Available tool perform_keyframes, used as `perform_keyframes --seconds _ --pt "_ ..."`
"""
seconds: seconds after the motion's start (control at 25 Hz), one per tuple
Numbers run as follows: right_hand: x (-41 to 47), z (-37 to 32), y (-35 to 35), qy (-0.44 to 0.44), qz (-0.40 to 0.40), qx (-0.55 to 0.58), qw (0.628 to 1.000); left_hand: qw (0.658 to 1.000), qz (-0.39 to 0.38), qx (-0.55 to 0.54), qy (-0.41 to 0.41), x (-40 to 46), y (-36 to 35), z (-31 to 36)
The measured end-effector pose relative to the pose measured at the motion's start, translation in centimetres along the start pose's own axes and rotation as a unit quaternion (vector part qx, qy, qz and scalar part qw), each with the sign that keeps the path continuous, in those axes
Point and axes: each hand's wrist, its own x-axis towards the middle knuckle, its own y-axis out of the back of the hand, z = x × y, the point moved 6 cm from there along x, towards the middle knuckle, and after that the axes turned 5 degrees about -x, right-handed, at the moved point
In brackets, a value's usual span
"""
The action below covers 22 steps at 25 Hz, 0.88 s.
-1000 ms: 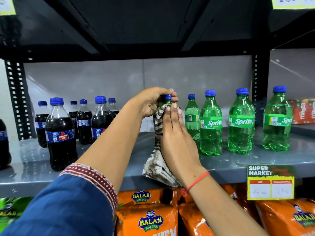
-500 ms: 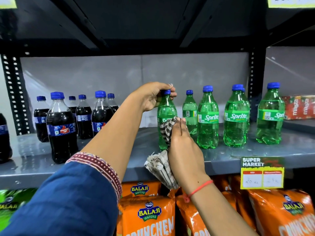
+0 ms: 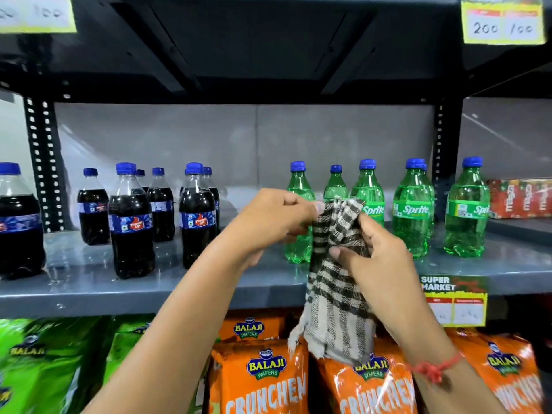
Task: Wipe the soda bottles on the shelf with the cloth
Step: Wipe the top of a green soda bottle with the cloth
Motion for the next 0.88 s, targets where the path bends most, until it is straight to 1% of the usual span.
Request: perform_keyframes --seconds 0.04,0.08,0.16,0.2,0.28,0.36,0.4,0.48,0.56,0.68,0.76,0.84,0.88 --pt "-0.3 -0.1 -0.2 -0.01 -0.031 0.066 0.997 0.997 -0.037 -0.06 0.03 -1.1 -0.4 -0.5" --pt "-0.6 -0.1 -0.7 -0.018 -0.071 0.126 0.989 0.994 -0.04 -0.095 0.041 -1.7 -0.5 -1.0" --pt "-1.6 -0.5 -2.0 -0.028 -0.147 0.216 0.965 0.993 0.009 -0.11 0.03 -2.4 0.0 -1.4" --pt "-2.0 -0.7 -2.5 -0.028 -0.169 0.241 0.955 0.994 0.037 -0.102 0.021 -2.8 0.2 -1.4" --pt "-2.4 -0.9 -3.0 -0.024 -0.171 0.245 0.954 0.995 0.086 -0.051 0.01 -3.8 0.6 -1.5" --pt "-2.1 -0.7 -2.9 -0.01 -0.15 0.177 0.973 0.993 0.116 0.014 0.019 -5.2 1.1 -1.4" --pt "-1.9 -0.5 -2.9 -0.008 -0.149 0.149 0.977 0.992 0.116 0.019 0.034 -5.9 1.2 -1.3" --pt "-1.5 -0.1 -3.3 -0.015 -0.17 0.144 0.975 0.992 0.101 -0.011 0.074 -7.5 1.3 -1.2" --pt "-1.5 0.5 -3.6 -0.022 -0.216 0.15 0.965 0.986 0.125 -0.02 0.105 -9.4 1.1 -1.0" --pt "-1.9 1.3 -3.3 -0.022 -0.261 0.153 0.953 0.968 0.221 0.021 0.117 -12.9 1.0 -0.3" --pt "-2.4 1.5 -3.2 -0.023 -0.29 0.183 0.939 0.948 0.287 0.049 0.126 -15.7 1.0 0.2" --pt "-3.6 1.7 -3.9 -0.029 -0.349 0.223 0.91 0.933 0.33 0.057 0.134 -19.0 0.7 0.4" --pt "-4.6 1.8 -4.6 -0.039 -0.393 0.252 0.884 0.927 0.344 0.058 0.141 -20.8 0.3 0.4"
